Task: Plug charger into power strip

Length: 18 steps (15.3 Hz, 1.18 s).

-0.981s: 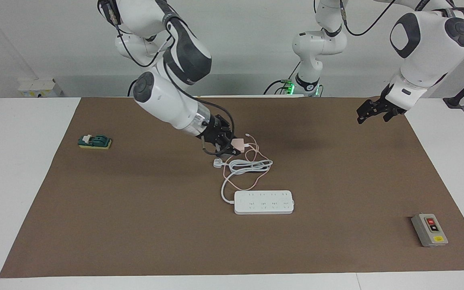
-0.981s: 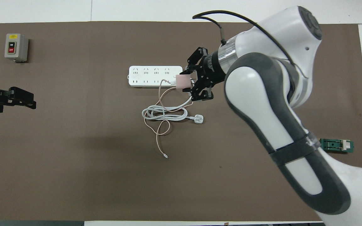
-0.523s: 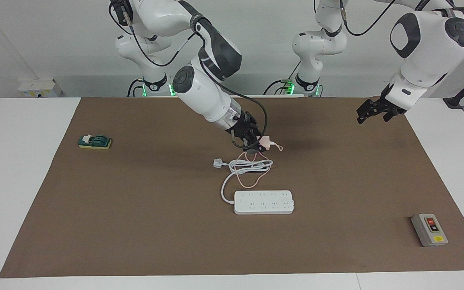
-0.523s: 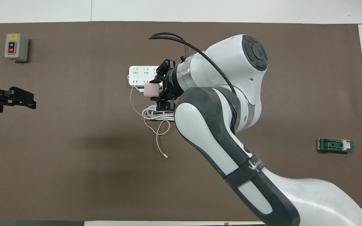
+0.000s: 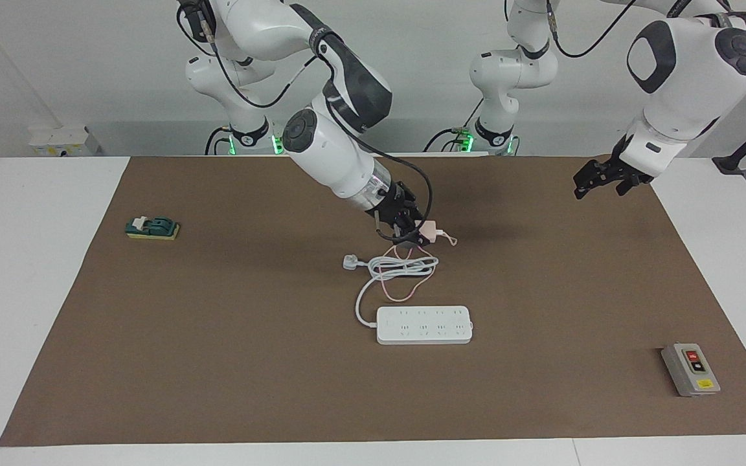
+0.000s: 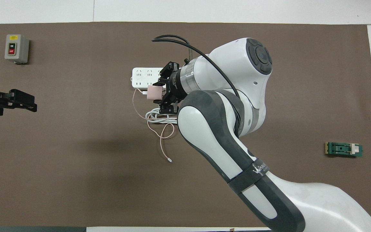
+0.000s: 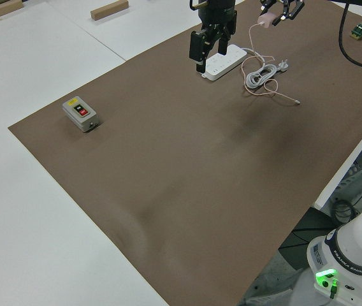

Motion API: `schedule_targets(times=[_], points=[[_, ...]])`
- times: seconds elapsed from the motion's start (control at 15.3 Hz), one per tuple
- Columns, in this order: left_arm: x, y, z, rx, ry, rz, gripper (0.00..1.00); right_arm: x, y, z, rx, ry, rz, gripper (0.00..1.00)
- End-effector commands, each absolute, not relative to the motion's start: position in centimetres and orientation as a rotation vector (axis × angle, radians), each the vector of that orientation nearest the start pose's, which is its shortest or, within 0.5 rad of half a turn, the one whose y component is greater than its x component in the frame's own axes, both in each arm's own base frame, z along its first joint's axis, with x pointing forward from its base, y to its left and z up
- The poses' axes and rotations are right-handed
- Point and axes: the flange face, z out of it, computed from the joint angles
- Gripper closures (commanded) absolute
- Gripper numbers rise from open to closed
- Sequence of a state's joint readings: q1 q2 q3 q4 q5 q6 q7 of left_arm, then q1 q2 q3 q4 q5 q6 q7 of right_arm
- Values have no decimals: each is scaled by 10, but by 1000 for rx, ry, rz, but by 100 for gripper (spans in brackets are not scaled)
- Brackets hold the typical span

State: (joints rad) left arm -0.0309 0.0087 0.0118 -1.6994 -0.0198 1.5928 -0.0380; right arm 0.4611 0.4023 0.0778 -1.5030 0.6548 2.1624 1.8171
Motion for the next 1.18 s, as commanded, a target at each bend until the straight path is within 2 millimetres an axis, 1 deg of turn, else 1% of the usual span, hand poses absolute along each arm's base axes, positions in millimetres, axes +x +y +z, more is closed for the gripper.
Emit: schedule_targets(times=[0.0,0.39,0.65,1.11], points=[[547,-11,568,-3148,-35,172,0,595,371,472,-1787,1880,671,100],[547,-11,568,-3148,-35,172,0,597,368,471,-1782,1885,672,100],[547,-10,568,-3148,-38,172,0,600,364,475,-1772,1885,669,100],[547,-11,568,-3148,-35,172,0,602,361,475,-1765,1888,675,100]])
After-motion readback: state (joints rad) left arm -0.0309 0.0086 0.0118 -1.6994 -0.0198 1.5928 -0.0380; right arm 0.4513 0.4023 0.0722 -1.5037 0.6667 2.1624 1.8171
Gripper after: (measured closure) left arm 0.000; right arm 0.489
